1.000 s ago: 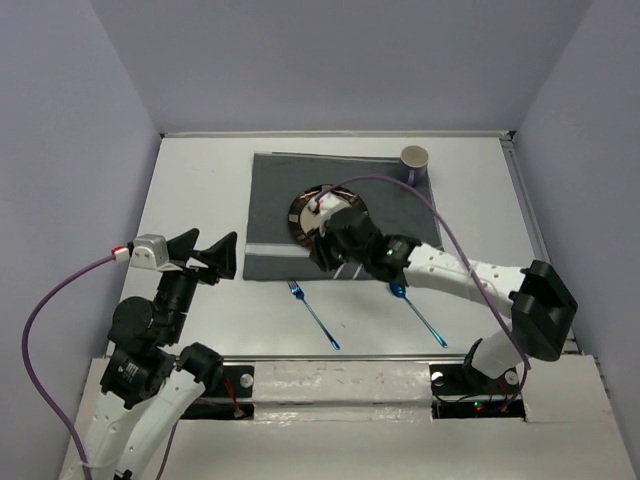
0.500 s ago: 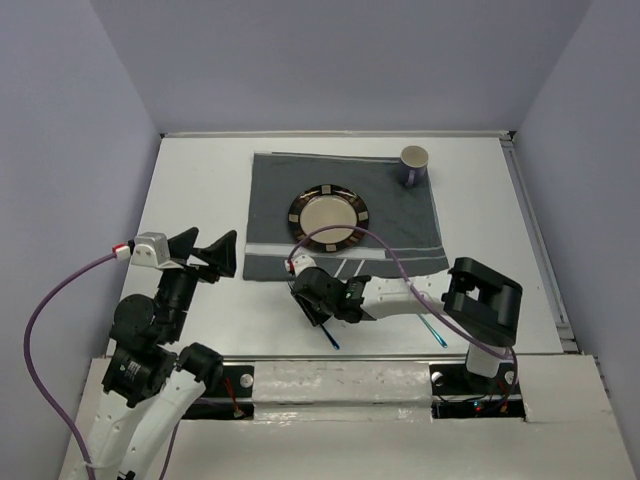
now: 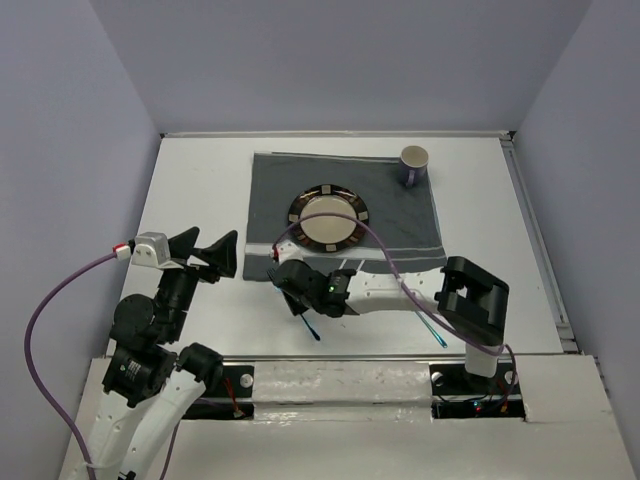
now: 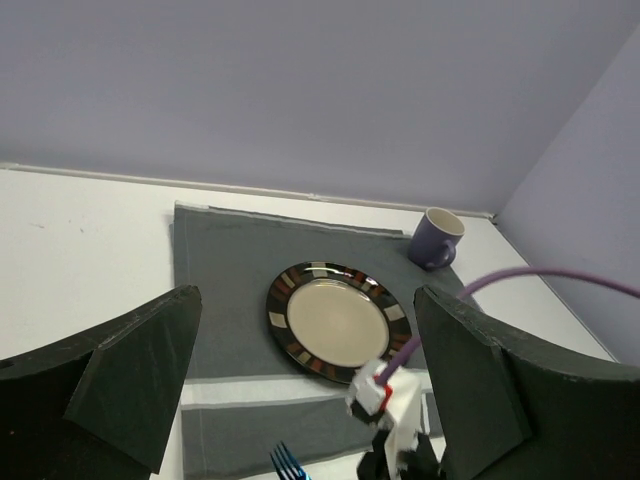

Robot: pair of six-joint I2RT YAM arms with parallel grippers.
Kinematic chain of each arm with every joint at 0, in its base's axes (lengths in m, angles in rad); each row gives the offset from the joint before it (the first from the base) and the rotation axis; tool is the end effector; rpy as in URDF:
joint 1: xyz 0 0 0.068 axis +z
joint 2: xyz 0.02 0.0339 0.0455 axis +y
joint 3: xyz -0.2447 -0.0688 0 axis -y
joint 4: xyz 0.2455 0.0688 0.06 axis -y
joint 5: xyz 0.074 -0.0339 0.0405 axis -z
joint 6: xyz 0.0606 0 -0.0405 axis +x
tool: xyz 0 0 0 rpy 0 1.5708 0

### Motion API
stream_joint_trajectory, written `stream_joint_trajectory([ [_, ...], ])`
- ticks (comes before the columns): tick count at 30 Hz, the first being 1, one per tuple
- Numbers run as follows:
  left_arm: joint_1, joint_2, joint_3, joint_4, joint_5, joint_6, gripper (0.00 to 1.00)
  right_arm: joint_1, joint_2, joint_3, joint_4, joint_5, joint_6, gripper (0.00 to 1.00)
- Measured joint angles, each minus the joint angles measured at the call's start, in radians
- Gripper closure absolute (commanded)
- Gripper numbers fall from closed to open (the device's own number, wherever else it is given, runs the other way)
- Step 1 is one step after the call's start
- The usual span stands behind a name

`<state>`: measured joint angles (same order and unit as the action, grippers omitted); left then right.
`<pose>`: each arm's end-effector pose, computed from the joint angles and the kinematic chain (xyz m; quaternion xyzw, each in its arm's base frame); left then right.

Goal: Set the dinner table for one person

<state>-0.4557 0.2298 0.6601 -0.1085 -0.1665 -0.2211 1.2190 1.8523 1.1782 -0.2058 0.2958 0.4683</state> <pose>0.1002 -0.0379 0.3685 0.0012 0.5866 -0.2225 0.7787 0.1549 0.3707 0.1405 -0.2948 0.8842 0.1580 0.3262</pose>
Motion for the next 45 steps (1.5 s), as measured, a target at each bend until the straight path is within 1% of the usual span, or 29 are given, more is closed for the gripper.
stream_joint_trajectory([
  [4,0.004,0.0,0.0,0.0,-0.002,0.0,0.01,-0.042,0.029,0.182,-0.014,0.054,0.026,1.0],
  [7,0.004,0.0,0.0,-0.002,-0.019,-0.002,0.01,-0.114,0.09,0.355,-0.002,0.116,0.062,1.0],
  [12,0.005,0.0,0.0,-0.005,-0.03,-0.005,0.01,-0.205,0.265,0.632,0.016,0.206,0.128,1.0],
  [17,0.004,0.0,0.0,-0.008,-0.033,-0.005,0.02,-0.237,0.429,0.774,-0.021,0.244,0.195,1.0],
  [21,0.004,-0.004,0.0,-0.01,-0.037,-0.005,0.02,-0.249,0.536,0.856,-0.067,0.255,0.221,1.0],
  [24,0.004,-0.008,0.0,-0.01,-0.04,-0.005,0.02,-0.262,0.585,0.889,-0.097,0.256,0.233,1.0],
  [33,0.004,-0.01,0.0,-0.012,-0.044,-0.005,0.02,-0.297,0.6,0.915,-0.124,0.25,0.247,1.0],
  [41,0.004,-0.01,0.0,-0.013,-0.045,-0.005,0.02,-0.32,0.663,0.969,-0.123,0.22,0.248,1.0],
  [42,0.004,-0.01,0.0,-0.012,-0.045,-0.005,0.02,-0.322,0.669,0.969,-0.124,0.219,0.248,0.97],
  [44,0.004,-0.01,0.0,-0.012,-0.045,-0.005,0.02,-0.322,0.683,0.973,-0.124,0.214,0.248,0.89],
  [45,0.004,-0.01,0.0,-0.012,-0.045,-0.005,0.02,-0.322,0.687,0.974,-0.124,0.212,0.248,0.79],
])
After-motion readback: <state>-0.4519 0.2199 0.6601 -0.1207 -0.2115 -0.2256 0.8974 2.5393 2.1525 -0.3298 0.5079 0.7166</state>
